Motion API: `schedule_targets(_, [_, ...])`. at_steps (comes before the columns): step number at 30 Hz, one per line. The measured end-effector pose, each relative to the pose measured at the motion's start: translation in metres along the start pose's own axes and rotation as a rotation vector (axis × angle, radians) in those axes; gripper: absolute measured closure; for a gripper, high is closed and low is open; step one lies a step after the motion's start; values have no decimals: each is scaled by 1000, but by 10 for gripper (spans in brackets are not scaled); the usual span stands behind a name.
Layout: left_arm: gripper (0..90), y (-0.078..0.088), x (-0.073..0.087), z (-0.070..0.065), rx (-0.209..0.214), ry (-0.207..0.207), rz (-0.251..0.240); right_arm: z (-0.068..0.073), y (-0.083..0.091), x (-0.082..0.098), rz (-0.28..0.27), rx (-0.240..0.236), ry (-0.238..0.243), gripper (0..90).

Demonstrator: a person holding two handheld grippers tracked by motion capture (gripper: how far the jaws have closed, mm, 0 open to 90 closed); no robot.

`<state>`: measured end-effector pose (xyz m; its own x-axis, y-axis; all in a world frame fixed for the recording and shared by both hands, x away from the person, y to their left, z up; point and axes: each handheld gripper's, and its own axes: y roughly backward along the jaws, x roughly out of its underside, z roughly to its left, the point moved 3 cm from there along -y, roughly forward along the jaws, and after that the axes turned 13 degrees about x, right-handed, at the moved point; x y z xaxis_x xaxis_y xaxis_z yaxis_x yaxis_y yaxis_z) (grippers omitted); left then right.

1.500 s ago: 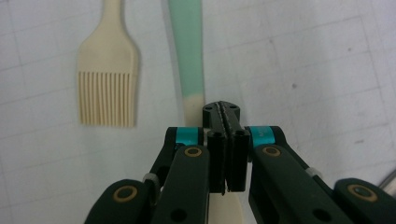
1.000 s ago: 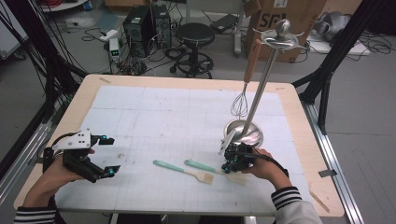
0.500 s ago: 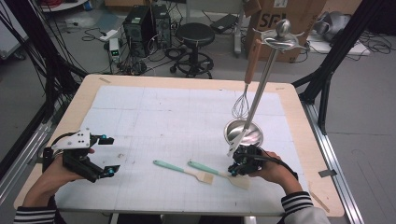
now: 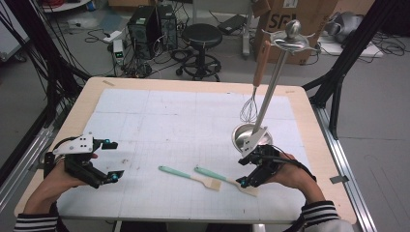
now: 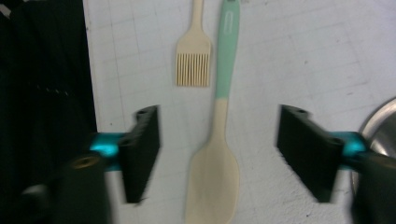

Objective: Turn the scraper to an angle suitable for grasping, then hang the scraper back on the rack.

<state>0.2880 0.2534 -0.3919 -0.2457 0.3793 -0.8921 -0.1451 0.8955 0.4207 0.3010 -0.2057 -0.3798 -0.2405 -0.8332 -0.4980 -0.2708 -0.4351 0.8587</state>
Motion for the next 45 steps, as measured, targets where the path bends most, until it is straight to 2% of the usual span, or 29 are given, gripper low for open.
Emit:
schedule_targets(2, [17, 0, 0, 0, 1, 0, -1, 0, 3, -3, -26, 28, 2, 89])
schedule_targets(4, [17, 0, 0, 0, 2, 1, -3, 1, 6, -6, -43, 52, -25, 0])
schedule_targets(8, [16, 1, 0, -1, 4, -2, -4, 3, 15, -12, -68, 79, -36, 0])
schedule_targets(15, [17, 2, 0, -2, 2, -3, -6, 3, 23, -15, -52, 110, -24, 0])
schedule_targets(27, [17, 2, 0, -1, -4, -1, -4, 3, 26, -17, -20, 120, -28, 0])
schedule_targets(36, [17, 6, 2, -4, -12, 2, -9, 3, 11, -20, 19, 135, -27, 1])
schedule_targets(45, [17, 4, 2, -1, -9, 5, -9, 8, -14, -17, 69, 126, -26, 1])
